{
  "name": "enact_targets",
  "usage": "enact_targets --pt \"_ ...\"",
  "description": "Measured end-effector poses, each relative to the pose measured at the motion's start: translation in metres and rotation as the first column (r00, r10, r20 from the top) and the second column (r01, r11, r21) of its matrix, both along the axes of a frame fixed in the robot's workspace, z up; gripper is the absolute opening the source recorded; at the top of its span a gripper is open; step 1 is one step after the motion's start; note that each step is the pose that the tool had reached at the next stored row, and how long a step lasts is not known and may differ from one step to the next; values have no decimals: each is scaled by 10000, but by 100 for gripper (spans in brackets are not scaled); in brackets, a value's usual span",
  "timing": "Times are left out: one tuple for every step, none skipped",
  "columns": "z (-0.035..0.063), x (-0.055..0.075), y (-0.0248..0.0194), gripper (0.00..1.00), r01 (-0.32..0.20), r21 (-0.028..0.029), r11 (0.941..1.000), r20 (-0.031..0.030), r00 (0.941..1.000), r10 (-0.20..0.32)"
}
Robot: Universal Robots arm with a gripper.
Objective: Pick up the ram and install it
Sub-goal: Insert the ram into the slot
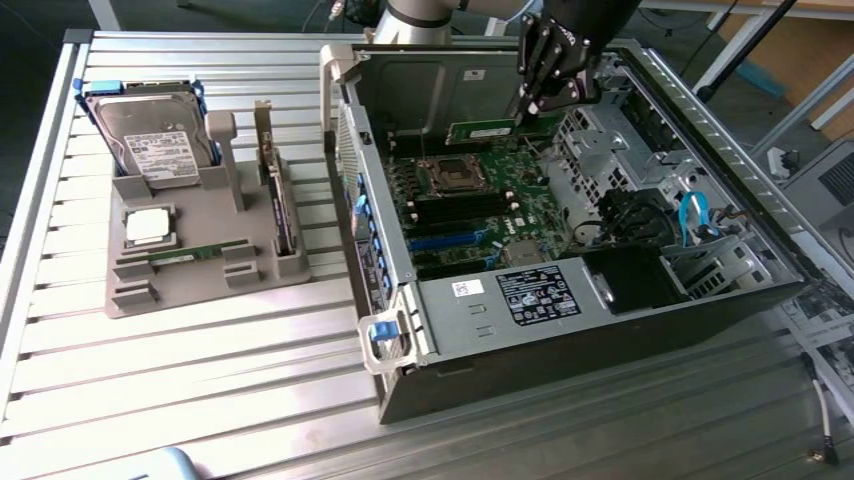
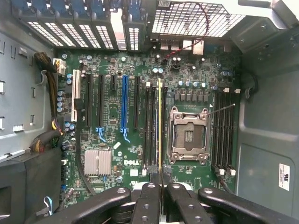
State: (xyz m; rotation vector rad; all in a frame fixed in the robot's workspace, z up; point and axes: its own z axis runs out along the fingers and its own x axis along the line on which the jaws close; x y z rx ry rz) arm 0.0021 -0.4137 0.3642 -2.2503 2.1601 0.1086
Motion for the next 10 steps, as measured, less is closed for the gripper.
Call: enact_targets --pt "-4 0 0 12 0 0 10000 0 10000 0" --pt "-11 0 0 12 0 1 10000 0 10000 0" --pt "-18 0 0 12 0 1 10000 0 10000 0" --pt "-27 0 0 12 0 1 10000 0 10000 0" --pt "-35 0 0 12 0 0 10000 0 10000 0" --pt "-44 0 0 12 0 0 10000 0 10000 0" --pt "-52 0 0 12 0 0 10000 0 10000 0" --pt "-64 0 0 12 0 0 10000 0 10000 0" --pt "-75 0 0 12 0 1 10000 0 10000 0" --pt "-85 0 0 12 0 1 10000 2 10000 0"
